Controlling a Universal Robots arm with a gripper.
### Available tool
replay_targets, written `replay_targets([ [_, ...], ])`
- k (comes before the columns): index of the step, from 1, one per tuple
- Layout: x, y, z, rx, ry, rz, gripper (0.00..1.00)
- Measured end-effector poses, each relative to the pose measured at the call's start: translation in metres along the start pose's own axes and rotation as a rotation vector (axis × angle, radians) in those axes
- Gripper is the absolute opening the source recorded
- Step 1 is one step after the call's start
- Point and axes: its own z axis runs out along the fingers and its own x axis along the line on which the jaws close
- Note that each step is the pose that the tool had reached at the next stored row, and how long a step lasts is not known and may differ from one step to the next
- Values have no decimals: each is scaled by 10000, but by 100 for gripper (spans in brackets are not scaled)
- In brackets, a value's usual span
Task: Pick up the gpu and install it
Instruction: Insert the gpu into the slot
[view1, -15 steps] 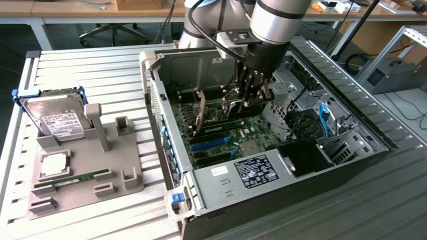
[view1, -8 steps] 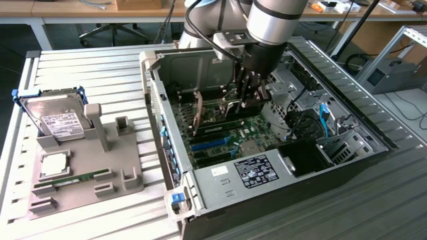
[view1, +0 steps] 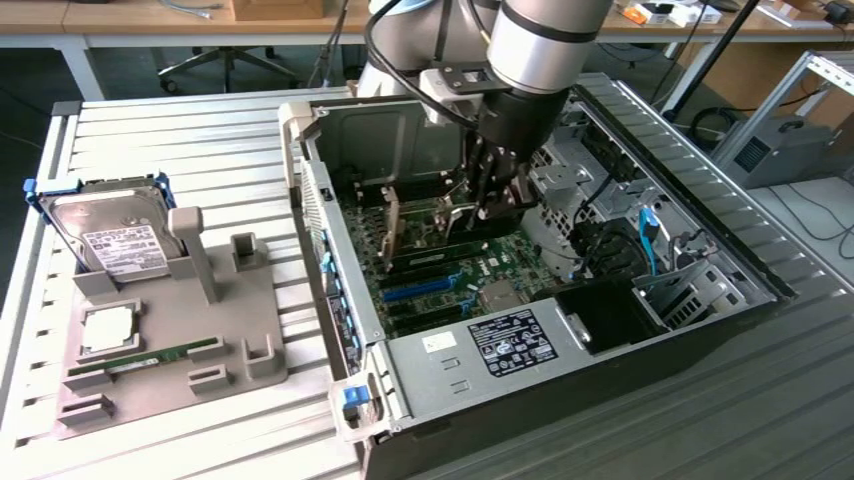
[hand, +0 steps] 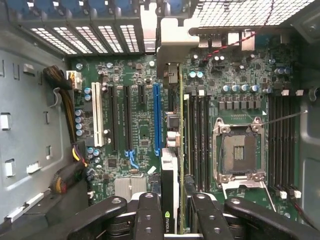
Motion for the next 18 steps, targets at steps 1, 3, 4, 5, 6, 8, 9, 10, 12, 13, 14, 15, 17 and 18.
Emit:
replay_targets([
  [1, 25, 2, 0, 0, 0, 1, 28],
  [3, 34, 7, 0, 0, 0, 2, 28],
  [4, 35, 13, 15, 1, -2, 1, 28],
  [5, 36, 15, 28, 0, 1, 0, 28],
  [6, 36, 18, 47, 0, -1, 1, 28],
  [8, 37, 24, 88, 1, -2, 1, 28],
  [9, 37, 26, 104, 1, -2, 0, 28],
  [10, 38, 29, 119, 0, -1, 0, 28],
  [12, 38, 34, 149, 0, -1, 0, 28],
  [13, 39, 36, 158, 1, -2, 0, 28],
  [14, 39, 37, 165, 1, -1, 0, 28],
  [15, 39, 39, 173, 1, -1, 1, 28],
  [17, 39, 43, 198, 0, -2, 1, 28],
  [18, 40, 45, 207, 0, -5, 1, 28],
])
